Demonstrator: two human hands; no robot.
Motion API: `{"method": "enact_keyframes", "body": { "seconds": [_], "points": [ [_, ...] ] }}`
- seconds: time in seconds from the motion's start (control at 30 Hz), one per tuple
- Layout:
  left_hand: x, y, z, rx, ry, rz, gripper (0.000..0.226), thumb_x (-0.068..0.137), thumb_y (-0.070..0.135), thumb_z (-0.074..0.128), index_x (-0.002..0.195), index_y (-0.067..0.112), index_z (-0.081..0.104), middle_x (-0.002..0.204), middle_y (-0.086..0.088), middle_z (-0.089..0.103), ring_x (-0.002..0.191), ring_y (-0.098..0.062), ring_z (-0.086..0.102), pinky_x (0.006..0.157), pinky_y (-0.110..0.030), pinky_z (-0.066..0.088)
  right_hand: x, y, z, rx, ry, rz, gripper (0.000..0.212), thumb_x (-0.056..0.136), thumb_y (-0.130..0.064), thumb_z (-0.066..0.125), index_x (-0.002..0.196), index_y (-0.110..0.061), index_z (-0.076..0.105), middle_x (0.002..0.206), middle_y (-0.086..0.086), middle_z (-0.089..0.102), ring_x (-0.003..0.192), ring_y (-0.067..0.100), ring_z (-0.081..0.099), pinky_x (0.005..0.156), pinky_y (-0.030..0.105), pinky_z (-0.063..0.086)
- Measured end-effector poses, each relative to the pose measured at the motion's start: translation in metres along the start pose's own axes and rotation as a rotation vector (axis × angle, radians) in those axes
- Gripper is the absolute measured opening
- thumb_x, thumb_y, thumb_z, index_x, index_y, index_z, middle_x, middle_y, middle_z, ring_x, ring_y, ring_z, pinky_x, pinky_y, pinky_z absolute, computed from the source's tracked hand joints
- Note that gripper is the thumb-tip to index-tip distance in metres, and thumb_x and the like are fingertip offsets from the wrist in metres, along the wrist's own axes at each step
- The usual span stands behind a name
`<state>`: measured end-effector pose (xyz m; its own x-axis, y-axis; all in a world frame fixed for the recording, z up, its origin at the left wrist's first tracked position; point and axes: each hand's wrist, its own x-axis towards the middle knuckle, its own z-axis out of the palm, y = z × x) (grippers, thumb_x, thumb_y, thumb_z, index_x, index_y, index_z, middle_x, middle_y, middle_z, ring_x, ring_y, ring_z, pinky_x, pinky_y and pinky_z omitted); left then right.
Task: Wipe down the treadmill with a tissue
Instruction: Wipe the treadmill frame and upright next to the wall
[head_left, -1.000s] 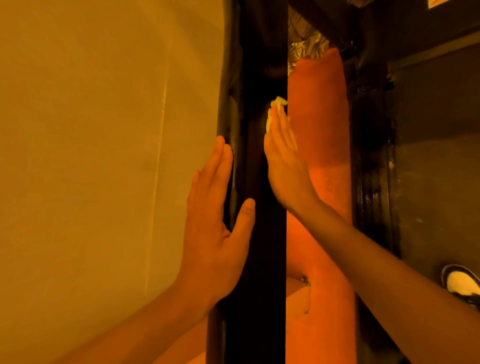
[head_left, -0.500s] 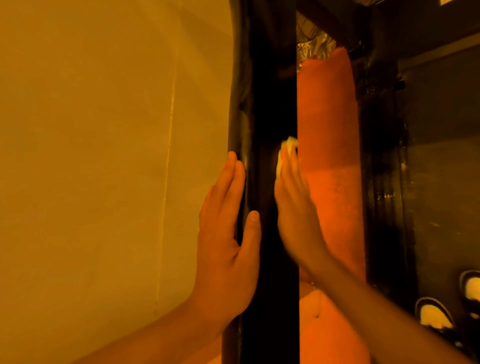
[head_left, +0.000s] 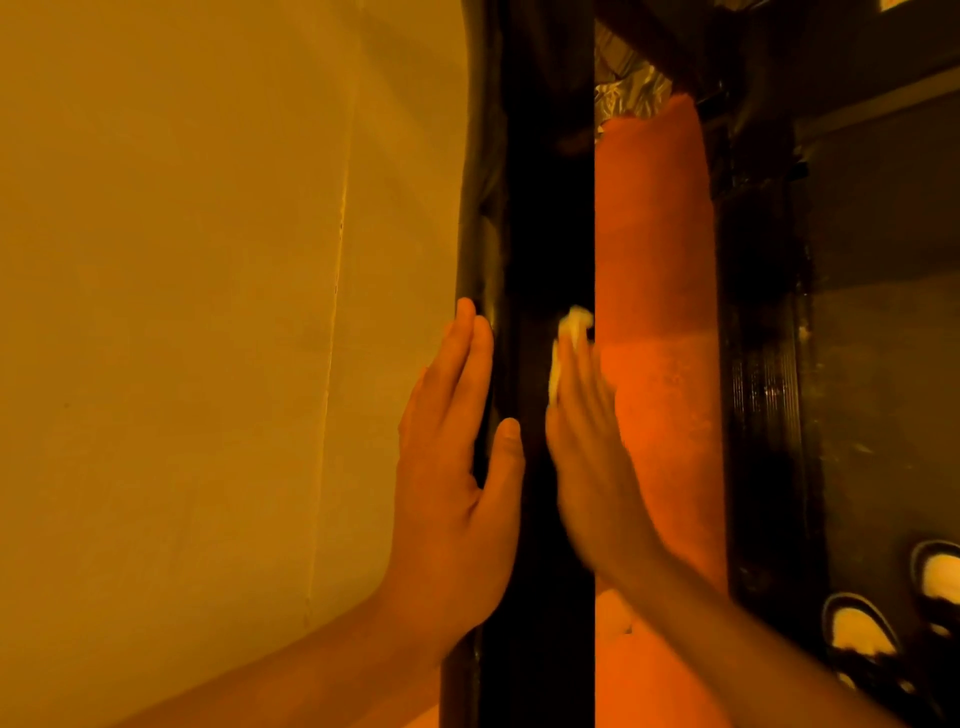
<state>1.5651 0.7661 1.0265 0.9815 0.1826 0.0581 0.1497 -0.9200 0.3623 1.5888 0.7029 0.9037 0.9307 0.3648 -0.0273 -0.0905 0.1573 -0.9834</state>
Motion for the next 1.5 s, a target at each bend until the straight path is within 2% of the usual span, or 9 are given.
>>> {"method": "enact_keyframes", "body": {
  "seconds": [0.13, 0.23, 0.4, 0.57, 0.7, 0.93, 1.17, 1.4, 1.5],
  "points": [
    [0.001, -0.002, 0.001, -0.006, 0.004, -0.002, 0.058, 0.105, 0.024, 0.043, 0.159, 0.009, 0.033, 0.17, -0.002, 0.027, 0.156, -0.012, 0.024, 0.125, -0.032, 0.022, 0.082, 0.004, -0.012, -0.059, 0.044, 0.054, 0.054, 0.112, -0.034, 0.015, 0.163, -0.028, -0.001, 0.174, -0.006, -0.008, 0.159, 0.012, -0.011, 0.128, 0.053, -0.006],
    [0.001, -0.001, 0.001, -0.011, 0.002, 0.006, 0.058, 0.105, 0.024, 0.042, 0.159, 0.007, 0.033, 0.17, -0.003, 0.026, 0.157, -0.012, 0.023, 0.126, -0.035, 0.023, 0.023, -0.004, 0.006, 0.04, 0.08, 0.031, 0.053, 0.113, -0.031, 0.015, 0.165, -0.028, 0.002, 0.174, -0.01, -0.006, 0.159, 0.008, -0.009, 0.13, 0.049, -0.004],
    [0.001, -0.001, 0.001, -0.021, 0.004, 0.007, 0.057, 0.106, 0.025, 0.041, 0.16, 0.009, 0.031, 0.17, 0.0, 0.025, 0.157, -0.01, 0.022, 0.126, -0.033, 0.022, -0.1, -0.013, 0.017, 0.053, -0.06, 0.115, 0.052, 0.101, -0.07, 0.008, 0.15, -0.069, -0.01, 0.166, -0.035, -0.013, 0.157, 0.0, -0.009, 0.129, 0.053, -0.002],
    [0.002, -0.003, 0.001, -0.023, 0.015, 0.025, 0.057, 0.104, 0.022, 0.044, 0.158, 0.006, 0.035, 0.169, -0.005, 0.028, 0.156, -0.012, 0.025, 0.125, -0.03, 0.023, 0.051, 0.003, -0.006, -0.116, 0.02, 0.021, 0.058, 0.109, -0.036, 0.013, 0.165, -0.023, -0.001, 0.173, -0.004, -0.01, 0.159, 0.013, -0.012, 0.128, 0.046, -0.009],
    [0.0, -0.002, 0.001, -0.029, 0.011, 0.017, 0.057, 0.105, 0.022, 0.044, 0.158, 0.006, 0.035, 0.169, -0.005, 0.028, 0.156, -0.011, 0.024, 0.125, -0.029, 0.023, 0.095, 0.008, -0.01, -0.107, 0.059, 0.031, 0.059, 0.109, -0.033, 0.015, 0.165, -0.018, 0.004, 0.174, 0.001, -0.004, 0.16, 0.019, -0.009, 0.128, 0.055, -0.004],
    [0.001, -0.003, 0.002, -0.038, 0.011, 0.01, 0.058, 0.105, 0.025, 0.042, 0.159, 0.008, 0.033, 0.169, -0.001, 0.027, 0.156, -0.012, 0.024, 0.126, -0.041, 0.025, -0.089, -0.012, 0.013, 0.027, -0.076, -0.033, 0.056, 0.104, -0.069, 0.006, 0.158, -0.057, -0.005, 0.169, -0.028, -0.008, 0.159, 0.006, -0.005, 0.127, 0.037, -0.006],
    [0.001, -0.003, 0.002, -0.051, 0.006, 0.002, 0.056, 0.105, 0.025, 0.041, 0.159, 0.009, 0.035, 0.169, 0.0, 0.029, 0.156, -0.011, 0.024, 0.125, -0.043, 0.025, 0.135, -0.016, -0.021, -0.148, 0.051, -0.096, 0.059, 0.105, -0.014, 0.014, 0.162, -0.002, 0.007, 0.172, 0.018, 0.003, 0.16, 0.035, -0.001, 0.127, 0.061, 0.005],
    [0.0, -0.002, 0.001, -0.068, 0.006, 0.003, 0.055, 0.106, 0.023, 0.037, 0.159, 0.01, 0.033, 0.17, 0.004, 0.027, 0.156, -0.012, 0.024, 0.126, -0.046, 0.025, -0.079, -0.021, 0.02, 0.096, -0.035, -0.075, 0.054, 0.11, -0.056, 0.013, 0.162, -0.051, -0.003, 0.172, -0.021, -0.005, 0.16, 0.01, -0.002, 0.127, 0.039, -0.002],
    [0.0, -0.001, 0.001, -0.087, 0.003, -0.001, 0.054, 0.106, 0.023, 0.037, 0.159, 0.012, 0.032, 0.17, 0.005, 0.027, 0.157, -0.012, 0.023, 0.126, -0.051, 0.025, -0.064, -0.031, 0.011, 0.04, -0.024, -0.071, 0.056, 0.109, -0.056, 0.009, 0.162, -0.048, -0.008, 0.171, -0.021, -0.01, 0.16, 0.01, -0.005, 0.127, 0.036, -0.005]
  ]
}}
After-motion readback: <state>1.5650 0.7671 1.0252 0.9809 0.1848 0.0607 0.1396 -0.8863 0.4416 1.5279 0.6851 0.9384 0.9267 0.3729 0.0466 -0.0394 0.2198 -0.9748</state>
